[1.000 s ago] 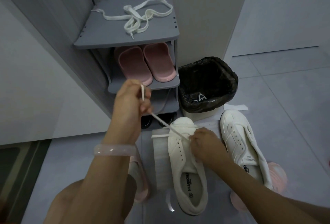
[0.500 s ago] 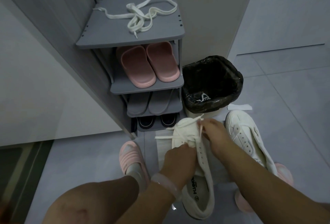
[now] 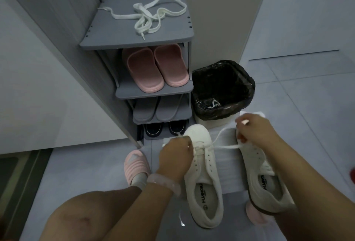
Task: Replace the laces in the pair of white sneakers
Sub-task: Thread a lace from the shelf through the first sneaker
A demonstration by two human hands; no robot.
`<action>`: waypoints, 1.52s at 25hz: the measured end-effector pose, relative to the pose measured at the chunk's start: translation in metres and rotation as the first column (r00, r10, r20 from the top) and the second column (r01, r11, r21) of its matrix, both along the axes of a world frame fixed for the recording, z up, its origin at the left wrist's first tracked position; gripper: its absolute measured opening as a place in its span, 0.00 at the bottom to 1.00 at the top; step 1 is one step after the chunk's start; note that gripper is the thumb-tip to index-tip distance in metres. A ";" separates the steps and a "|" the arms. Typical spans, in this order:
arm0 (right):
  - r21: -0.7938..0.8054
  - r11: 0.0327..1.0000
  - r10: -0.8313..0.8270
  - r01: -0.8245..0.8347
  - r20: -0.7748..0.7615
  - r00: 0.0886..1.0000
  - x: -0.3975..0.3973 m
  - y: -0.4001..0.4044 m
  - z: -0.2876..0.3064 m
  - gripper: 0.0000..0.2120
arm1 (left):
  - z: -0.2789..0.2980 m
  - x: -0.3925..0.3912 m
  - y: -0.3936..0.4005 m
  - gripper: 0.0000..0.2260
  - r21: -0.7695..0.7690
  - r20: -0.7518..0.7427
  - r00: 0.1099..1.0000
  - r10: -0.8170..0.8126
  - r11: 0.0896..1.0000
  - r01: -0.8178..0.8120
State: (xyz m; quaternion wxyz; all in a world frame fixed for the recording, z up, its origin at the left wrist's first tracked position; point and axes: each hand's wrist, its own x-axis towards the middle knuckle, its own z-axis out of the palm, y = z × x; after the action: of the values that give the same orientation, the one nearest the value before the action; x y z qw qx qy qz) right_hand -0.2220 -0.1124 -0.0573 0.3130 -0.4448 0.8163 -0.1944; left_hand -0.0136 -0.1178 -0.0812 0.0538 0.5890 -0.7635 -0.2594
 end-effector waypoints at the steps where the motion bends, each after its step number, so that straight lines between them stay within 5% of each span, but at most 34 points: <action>1: 0.154 0.980 0.152 -0.123 -0.194 0.969 -0.004 0.006 -0.007 0.13 | -0.003 0.002 -0.002 0.12 0.022 0.002 1.000 0.031 0.999 -0.031; 3: 0.243 0.923 0.372 -0.299 -0.367 0.852 0.004 0.013 -0.015 0.17 | -0.009 0.003 0.002 0.14 0.131 0.065 0.998 -0.010 0.991 0.001; 7: 0.002 0.758 0.640 -0.652 -0.191 0.744 0.043 0.018 -0.012 0.20 | -0.020 -0.004 0.009 0.14 0.149 0.157 0.984 -0.082 0.987 0.059; 11: 0.093 0.673 0.730 -0.734 -0.241 0.639 0.065 0.028 -0.024 0.21 | -0.023 -0.005 0.008 0.12 0.093 0.214 0.962 -0.168 0.984 0.151; 14: 0.140 0.723 0.683 -0.677 -0.294 0.669 0.067 0.029 -0.029 0.24 | 0.002 -0.008 -0.003 0.10 0.203 -0.109 0.993 0.039 0.979 -0.016; 15: 0.136 0.735 0.671 -0.664 -0.283 0.685 0.067 0.028 -0.029 0.24 | 0.017 -0.006 -0.012 0.11 0.312 -0.273 0.935 0.227 0.940 -0.137; 17: 0.131 0.751 0.658 -0.648 -0.246 0.712 0.066 0.027 -0.029 0.24 | 0.053 0.004 -0.030 0.13 0.482 -0.491 0.672 0.554 0.816 -0.320; 20: 0.136 0.757 0.653 -0.639 -0.194 0.732 0.065 0.026 -0.032 0.24 | 0.106 0.040 -0.045 0.15 0.493 -0.741 0.203 0.640 0.724 -0.483; 21: 0.081 0.784 0.620 -0.615 -0.143 0.772 0.064 0.026 -0.035 0.22 | 0.115 0.050 -0.047 0.14 0.415 -0.767 0.207 0.607 0.716 -0.561; 23: -0.115 0.892 0.446 -0.437 0.068 0.893 0.059 0.025 -0.038 0.16 | 0.111 0.062 -0.050 0.10 0.062 -0.613 0.558 0.559 0.738 -0.672; 24: -0.189 0.938 0.322 -0.292 0.155 0.934 0.055 0.024 -0.039 0.15 | 0.103 0.060 -0.050 0.04 -0.087 -0.445 0.729 0.521 0.785 -0.614; 26: -0.184 0.975 0.156 -0.122 0.183 0.971 0.046 0.023 -0.040 0.13 | 0.079 0.045 -0.045 0.13 -0.144 -0.216 0.905 0.366 0.905 -0.401; 31: 0.035 0.921 0.390 -0.389 -0.087 0.916 0.049 0.021 -0.040 0.12 | 0.005 -0.004 -0.006 0.11 0.088 0.029 0.994 -0.104 0.991 0.101; 36: 0.064 0.856 0.510 -0.513 -0.265 0.818 0.056 0.023 -0.033 0.08 | -0.011 -0.012 0.004 0.09 0.043 0.105 0.982 -0.154 0.988 0.150; 38: 0.008 0.895 0.440 -0.445 -0.168 0.882 0.059 0.023 -0.033 0.03 | -0.013 -0.012 0.005 0.07 0.051 0.067 0.987 -0.143 0.989 0.140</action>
State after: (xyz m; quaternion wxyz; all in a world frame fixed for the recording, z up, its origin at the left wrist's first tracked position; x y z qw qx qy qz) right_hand -0.1630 -0.0894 -0.0904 0.2731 -0.6387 0.7134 -0.0928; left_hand -0.0256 -0.1127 -0.0942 -0.0050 0.5433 -0.7986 -0.2591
